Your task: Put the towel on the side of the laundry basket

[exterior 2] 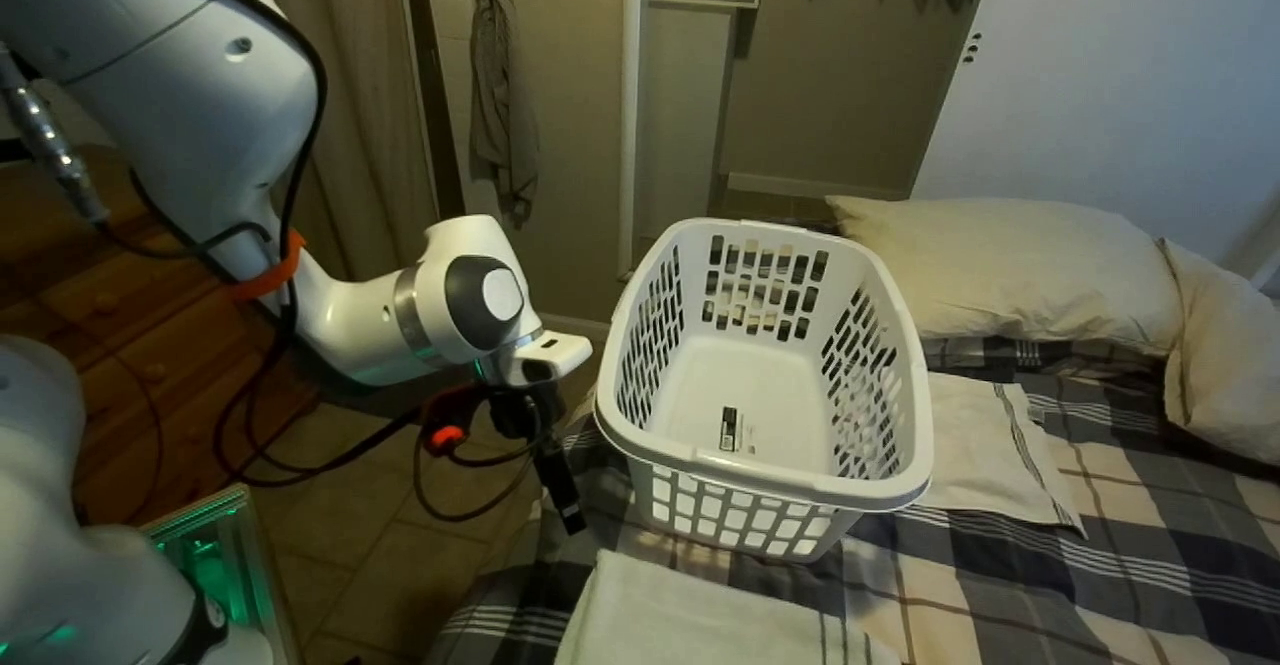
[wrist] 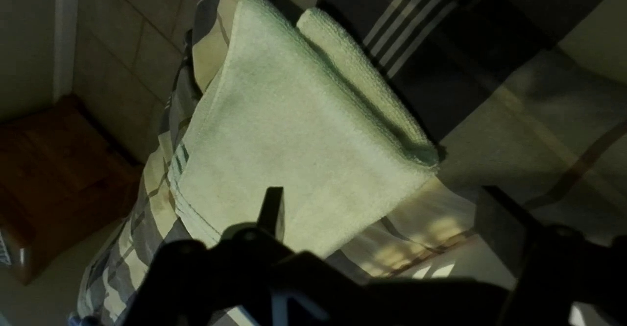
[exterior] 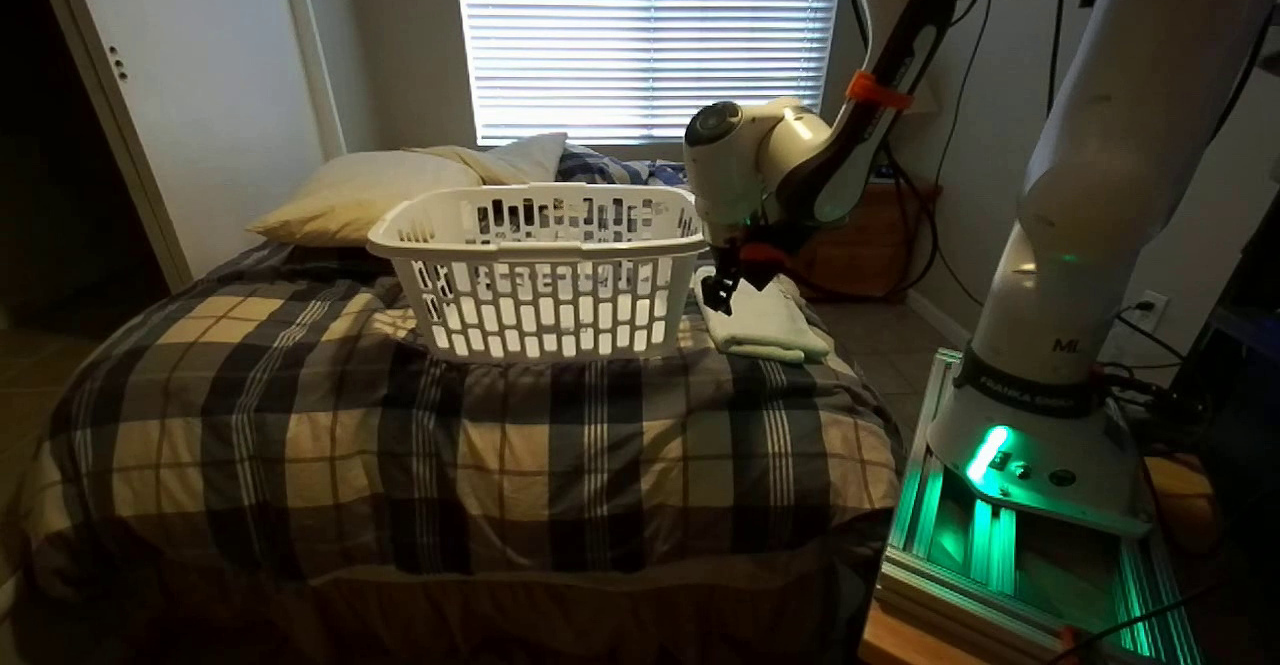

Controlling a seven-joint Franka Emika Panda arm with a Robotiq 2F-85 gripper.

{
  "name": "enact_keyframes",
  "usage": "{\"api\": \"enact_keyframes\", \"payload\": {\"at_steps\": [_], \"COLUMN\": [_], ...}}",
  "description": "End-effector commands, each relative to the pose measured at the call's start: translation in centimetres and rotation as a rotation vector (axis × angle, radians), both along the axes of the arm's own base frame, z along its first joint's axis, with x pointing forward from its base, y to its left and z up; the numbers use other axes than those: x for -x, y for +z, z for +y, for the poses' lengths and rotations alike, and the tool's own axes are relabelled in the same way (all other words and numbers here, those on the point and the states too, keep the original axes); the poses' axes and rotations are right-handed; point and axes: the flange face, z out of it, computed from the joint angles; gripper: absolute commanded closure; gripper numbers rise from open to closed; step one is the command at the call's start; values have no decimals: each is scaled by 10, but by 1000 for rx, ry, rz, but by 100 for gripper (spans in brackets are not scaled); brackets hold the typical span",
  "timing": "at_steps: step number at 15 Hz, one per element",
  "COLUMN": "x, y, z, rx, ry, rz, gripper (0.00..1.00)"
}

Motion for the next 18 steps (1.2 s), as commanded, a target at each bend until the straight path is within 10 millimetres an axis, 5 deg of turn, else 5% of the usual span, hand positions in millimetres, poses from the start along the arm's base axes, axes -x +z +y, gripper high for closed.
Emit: {"api": "enact_keyframes", "payload": {"at_steps": [1,6,11,18], "x": [5,13,16,-6], "y": [-15,-45,-84,-109], "z": [15,33,17,2], "rx": [74,157,226,335], "ry": [3,86,89,105], "rz": [15,-14,13,30], "gripper": [0,0,0,0]}}
